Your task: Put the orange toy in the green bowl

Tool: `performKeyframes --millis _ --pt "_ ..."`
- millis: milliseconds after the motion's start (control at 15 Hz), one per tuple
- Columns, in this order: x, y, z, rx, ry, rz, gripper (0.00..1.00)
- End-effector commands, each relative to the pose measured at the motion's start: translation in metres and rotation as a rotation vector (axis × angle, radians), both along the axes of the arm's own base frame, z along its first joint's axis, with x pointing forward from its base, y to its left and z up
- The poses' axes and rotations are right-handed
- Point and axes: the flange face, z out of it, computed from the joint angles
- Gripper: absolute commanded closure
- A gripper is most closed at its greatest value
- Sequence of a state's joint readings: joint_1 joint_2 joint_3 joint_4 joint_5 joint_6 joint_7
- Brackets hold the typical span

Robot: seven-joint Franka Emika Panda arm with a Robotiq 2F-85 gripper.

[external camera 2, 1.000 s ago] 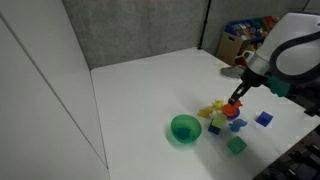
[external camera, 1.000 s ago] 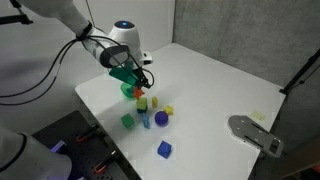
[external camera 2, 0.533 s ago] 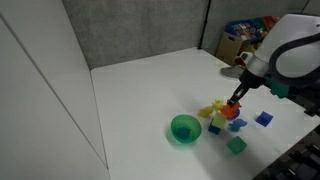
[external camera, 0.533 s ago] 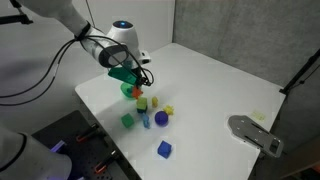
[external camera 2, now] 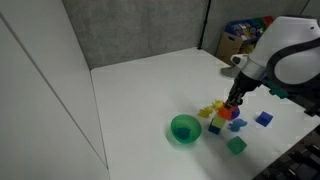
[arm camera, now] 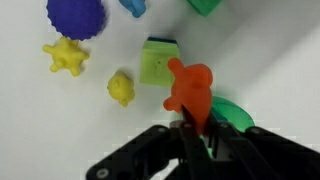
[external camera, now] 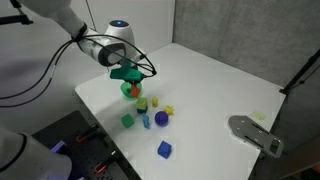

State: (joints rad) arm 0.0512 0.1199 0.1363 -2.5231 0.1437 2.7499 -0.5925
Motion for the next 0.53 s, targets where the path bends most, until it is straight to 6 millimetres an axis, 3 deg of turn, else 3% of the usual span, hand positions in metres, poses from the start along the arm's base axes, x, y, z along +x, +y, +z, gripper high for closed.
performKeyframes --millis 0,467 --pt "0.015 -0.004 0.0 -0.01 -0.007 0.145 0.95" --pt "0.033 -0.012 -0.016 -0.011 -0.01 0.386 0.94"
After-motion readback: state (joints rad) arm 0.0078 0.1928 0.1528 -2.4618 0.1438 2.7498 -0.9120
